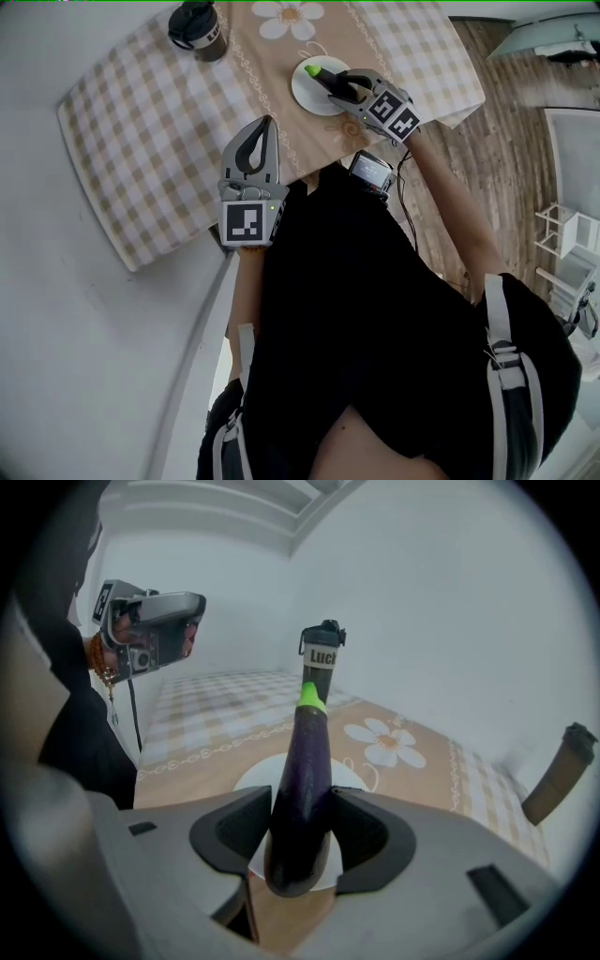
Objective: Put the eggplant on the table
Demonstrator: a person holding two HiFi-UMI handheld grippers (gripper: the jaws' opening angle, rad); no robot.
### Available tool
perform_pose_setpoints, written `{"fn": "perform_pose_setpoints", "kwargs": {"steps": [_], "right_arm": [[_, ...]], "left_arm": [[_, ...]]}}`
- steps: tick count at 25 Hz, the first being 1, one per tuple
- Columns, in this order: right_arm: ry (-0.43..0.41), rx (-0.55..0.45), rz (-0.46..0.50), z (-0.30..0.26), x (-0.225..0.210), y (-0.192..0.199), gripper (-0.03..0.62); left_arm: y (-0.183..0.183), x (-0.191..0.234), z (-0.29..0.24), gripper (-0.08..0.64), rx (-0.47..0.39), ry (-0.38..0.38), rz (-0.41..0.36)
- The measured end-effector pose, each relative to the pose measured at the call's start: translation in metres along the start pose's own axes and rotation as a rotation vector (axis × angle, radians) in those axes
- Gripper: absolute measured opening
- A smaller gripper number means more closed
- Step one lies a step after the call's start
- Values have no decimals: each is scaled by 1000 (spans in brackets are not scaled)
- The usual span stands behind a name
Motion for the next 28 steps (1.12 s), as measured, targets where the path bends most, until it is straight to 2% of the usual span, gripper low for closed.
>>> {"fn": "perform_pose_setpoints", "kwargs": {"steps": [28], "right_arm": [[15,-5,-39,-26,-5,0,207]], "left_arm": [[8,11,-1,-8,7,2,-29]]}}
Point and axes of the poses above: the fingertips, and each gripper's own axes: z backward along the fingers, x to its left, y out of its underside, the point moved 4 cm from there along z, backward along the fingers, and after that the axes turned 14 degrees about -z, right-handed, at the moved point
